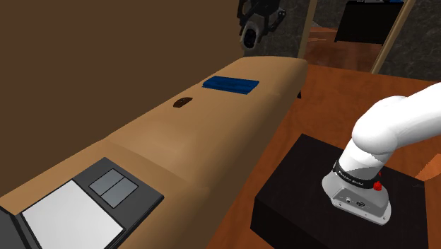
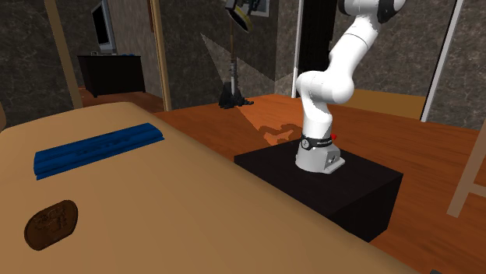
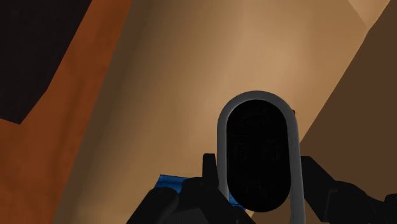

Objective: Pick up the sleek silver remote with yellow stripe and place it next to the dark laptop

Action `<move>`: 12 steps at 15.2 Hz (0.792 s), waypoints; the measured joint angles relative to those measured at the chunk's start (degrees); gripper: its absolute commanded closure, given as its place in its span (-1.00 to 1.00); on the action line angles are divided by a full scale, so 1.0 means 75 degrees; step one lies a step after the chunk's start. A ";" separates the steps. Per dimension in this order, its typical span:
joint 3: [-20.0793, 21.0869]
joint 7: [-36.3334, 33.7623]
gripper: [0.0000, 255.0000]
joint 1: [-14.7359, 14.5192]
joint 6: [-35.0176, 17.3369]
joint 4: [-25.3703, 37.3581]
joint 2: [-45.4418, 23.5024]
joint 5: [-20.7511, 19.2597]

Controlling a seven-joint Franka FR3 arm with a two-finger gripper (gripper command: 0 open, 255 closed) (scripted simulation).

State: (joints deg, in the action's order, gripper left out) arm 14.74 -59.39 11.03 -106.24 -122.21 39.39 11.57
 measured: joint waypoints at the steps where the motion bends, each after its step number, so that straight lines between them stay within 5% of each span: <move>1: -0.0004 -0.0011 1.00 0.0012 0.0091 0.0149 -0.0058 -0.0017; 5: 0.0195 -0.0235 1.00 0.0044 0.0242 0.0650 -0.0376 -0.0051; 12: 0.1457 -0.1495 1.00 0.0126 0.0056 0.1737 -0.1482 -0.0244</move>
State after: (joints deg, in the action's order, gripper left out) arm 25.67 -70.60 11.97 -105.82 -109.18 28.27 9.74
